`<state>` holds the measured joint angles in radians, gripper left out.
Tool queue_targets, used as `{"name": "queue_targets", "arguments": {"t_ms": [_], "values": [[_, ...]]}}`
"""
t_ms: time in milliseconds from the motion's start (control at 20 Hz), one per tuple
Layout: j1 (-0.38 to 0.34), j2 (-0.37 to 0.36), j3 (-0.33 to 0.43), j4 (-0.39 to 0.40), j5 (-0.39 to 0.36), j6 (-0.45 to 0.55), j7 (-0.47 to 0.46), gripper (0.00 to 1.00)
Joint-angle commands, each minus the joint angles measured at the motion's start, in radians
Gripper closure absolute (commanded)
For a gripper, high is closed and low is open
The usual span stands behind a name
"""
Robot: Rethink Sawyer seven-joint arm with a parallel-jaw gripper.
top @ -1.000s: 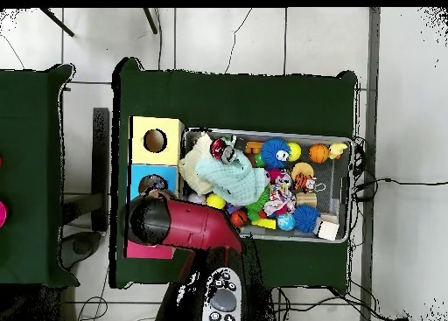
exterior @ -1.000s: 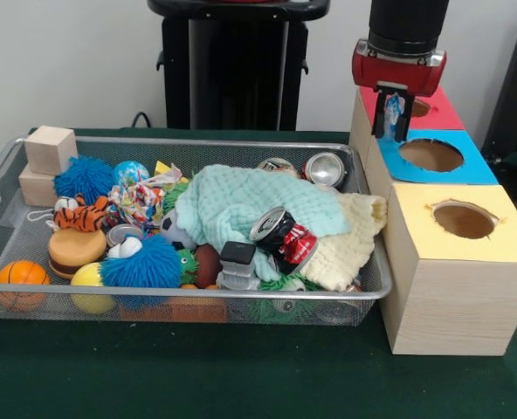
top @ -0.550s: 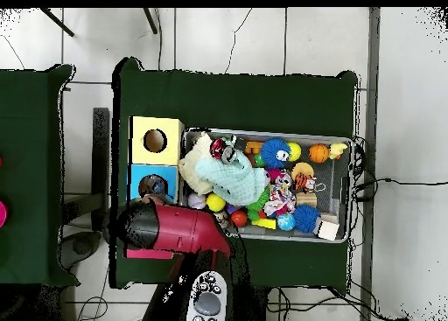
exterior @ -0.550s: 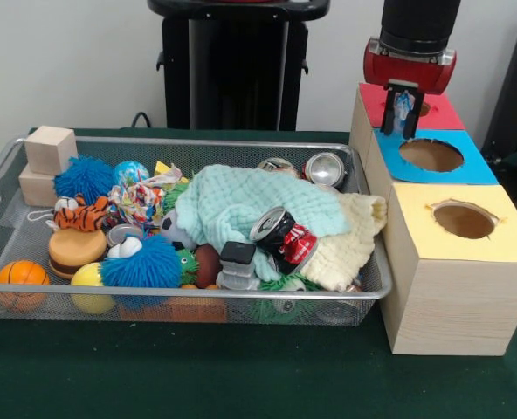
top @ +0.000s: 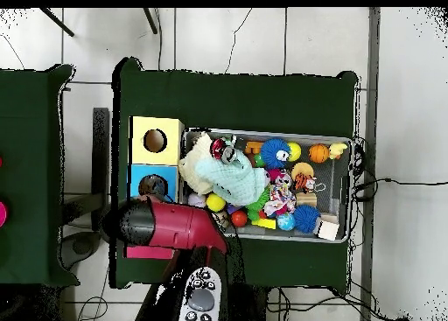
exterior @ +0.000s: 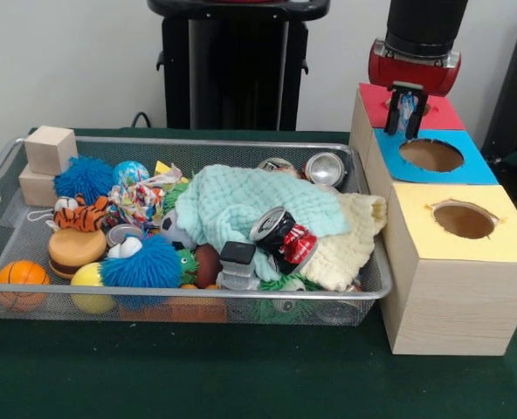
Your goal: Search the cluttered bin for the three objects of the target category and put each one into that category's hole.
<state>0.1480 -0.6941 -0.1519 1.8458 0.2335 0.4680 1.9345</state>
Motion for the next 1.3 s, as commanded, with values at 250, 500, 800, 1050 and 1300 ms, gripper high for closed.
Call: {"name": "queue_targets", "arguments": {"t_ms": [250, 500, 800, 1050, 1300], "values": [[-0.046, 0.161, 0.05, -0.117, -0.013, 0.147, 0.124, 1.0], [-0.027, 0.129, 0.04, -0.166, -0.009, 0.259, 0.15, 1.0], [0.003, 0.162, 0.024, -0.241, -0.015, 0.316, 0.187, 1.0], [-0.011, 0.155, 0.02, -0.258, -0.02, 0.349, 0.164, 1.0], [-0.004, 0.152, 0.018, -0.283, -0.007, 0.373, 0.182, 1.0]]}}
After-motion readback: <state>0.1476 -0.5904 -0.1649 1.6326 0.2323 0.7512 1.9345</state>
